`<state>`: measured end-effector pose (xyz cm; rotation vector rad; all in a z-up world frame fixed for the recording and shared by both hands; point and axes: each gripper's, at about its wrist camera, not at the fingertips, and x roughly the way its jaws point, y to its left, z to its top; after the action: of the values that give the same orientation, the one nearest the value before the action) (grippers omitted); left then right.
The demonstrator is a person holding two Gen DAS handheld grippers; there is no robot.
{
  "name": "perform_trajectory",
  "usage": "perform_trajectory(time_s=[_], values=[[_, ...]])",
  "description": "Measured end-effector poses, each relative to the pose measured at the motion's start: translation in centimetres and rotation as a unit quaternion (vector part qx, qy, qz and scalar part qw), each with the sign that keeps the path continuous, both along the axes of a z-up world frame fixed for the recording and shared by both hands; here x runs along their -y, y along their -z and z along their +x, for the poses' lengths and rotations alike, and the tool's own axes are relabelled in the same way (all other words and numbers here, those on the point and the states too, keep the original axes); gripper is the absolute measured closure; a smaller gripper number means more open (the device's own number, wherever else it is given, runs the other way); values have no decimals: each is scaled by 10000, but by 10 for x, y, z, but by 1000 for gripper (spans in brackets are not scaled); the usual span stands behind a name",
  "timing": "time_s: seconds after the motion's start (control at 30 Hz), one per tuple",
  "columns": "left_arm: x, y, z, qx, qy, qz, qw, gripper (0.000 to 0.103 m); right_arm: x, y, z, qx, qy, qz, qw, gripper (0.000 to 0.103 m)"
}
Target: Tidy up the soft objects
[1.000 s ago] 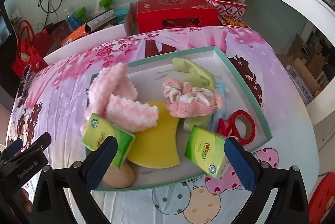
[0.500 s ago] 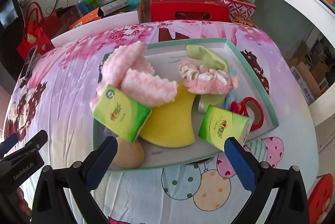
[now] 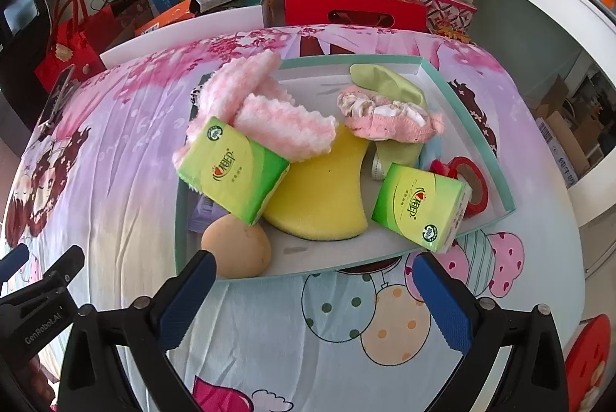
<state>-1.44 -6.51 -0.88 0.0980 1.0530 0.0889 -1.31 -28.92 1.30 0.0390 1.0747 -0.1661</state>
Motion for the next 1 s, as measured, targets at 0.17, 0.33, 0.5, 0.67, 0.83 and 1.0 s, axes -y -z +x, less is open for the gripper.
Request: perform_trajectory(time_s=[0.17, 0.33, 0.5, 0.67, 0.83, 1.0], values=[[0, 1, 1, -5, 26, -37, 10000, 6, 1, 1, 1, -8, 28, 4, 10000, 0], [1, 4, 5, -21, 71, -45, 10000, 6, -3, 2, 4, -7, -78, 34, 10000, 0], [-1, 1, 5, 6, 111, -178, 9998, 6, -6, 1, 3, 5, -71, -25, 10000, 0], [-2, 2, 6, -1, 59, -163, 9998, 6, -4, 1, 3, 24, -49, -30, 10000, 0], [-2, 3, 8, -17, 58, -147, 9999, 6, -5, 3, 4, -8, -65, -59, 10000, 0], [-3, 3, 8, -14, 32, -151, 9999, 6, -6, 3, 5, -10, -88, -67, 9999, 0]])
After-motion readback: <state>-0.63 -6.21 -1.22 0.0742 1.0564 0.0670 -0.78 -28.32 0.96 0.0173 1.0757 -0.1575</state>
